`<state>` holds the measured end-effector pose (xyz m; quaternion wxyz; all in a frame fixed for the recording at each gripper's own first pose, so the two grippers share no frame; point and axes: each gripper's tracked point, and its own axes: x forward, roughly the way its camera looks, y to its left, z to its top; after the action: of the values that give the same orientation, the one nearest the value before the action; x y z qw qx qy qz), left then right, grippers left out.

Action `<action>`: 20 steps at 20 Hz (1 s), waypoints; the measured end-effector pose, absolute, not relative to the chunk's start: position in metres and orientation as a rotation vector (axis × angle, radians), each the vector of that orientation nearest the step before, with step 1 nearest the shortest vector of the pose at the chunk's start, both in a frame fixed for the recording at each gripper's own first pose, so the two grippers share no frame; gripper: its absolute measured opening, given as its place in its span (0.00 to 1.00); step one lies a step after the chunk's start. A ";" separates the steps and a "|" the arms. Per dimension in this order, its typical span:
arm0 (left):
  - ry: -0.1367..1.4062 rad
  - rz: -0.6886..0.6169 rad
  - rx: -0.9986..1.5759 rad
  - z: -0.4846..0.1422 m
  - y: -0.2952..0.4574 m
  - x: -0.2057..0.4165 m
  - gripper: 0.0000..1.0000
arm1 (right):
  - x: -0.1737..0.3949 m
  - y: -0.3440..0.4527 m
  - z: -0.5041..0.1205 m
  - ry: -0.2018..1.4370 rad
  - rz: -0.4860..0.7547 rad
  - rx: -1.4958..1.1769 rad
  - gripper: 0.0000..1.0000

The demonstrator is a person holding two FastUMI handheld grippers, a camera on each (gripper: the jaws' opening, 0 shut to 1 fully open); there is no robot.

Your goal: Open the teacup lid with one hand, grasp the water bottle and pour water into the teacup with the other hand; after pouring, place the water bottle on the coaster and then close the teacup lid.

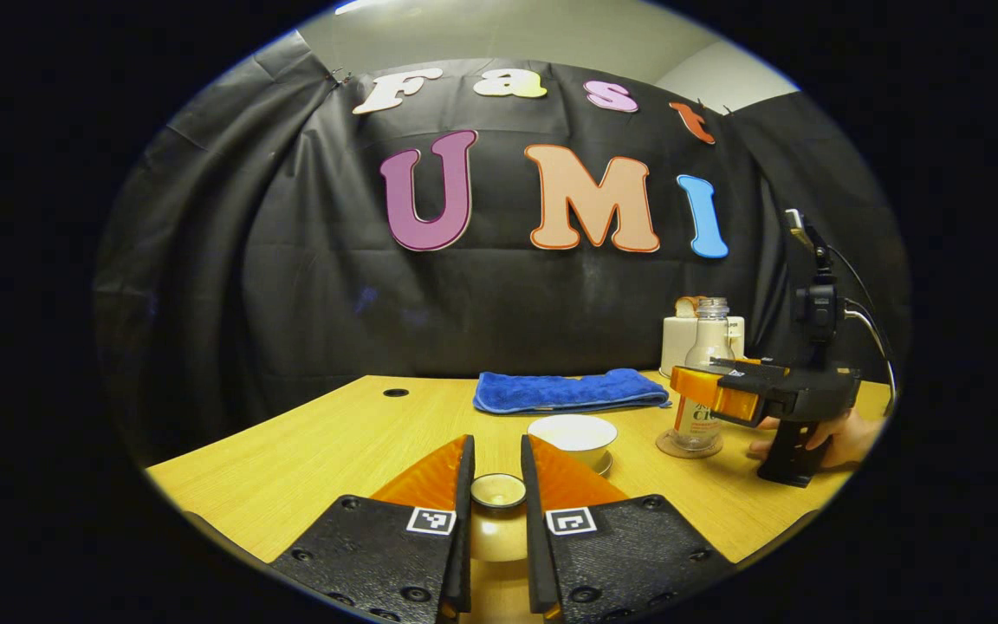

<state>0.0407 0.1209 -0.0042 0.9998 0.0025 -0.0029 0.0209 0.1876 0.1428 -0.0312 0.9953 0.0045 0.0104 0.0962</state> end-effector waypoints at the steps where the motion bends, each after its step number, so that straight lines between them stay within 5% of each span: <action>1: -0.007 0.034 0.004 -0.003 0.117 0.045 0.23 | 0.184 0.141 -0.031 0.021 0.195 0.009 0.97; 20: -0.006 -0.069 0.010 -0.003 0.074 0.148 0.24 | 0.083 0.035 -0.021 0.010 0.160 0.008 0.99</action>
<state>0.1476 0.0741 -0.0030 0.9994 0.0050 -0.0031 -0.0345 0.0835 0.0346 -0.0209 0.9968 0.0041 0.0052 0.0800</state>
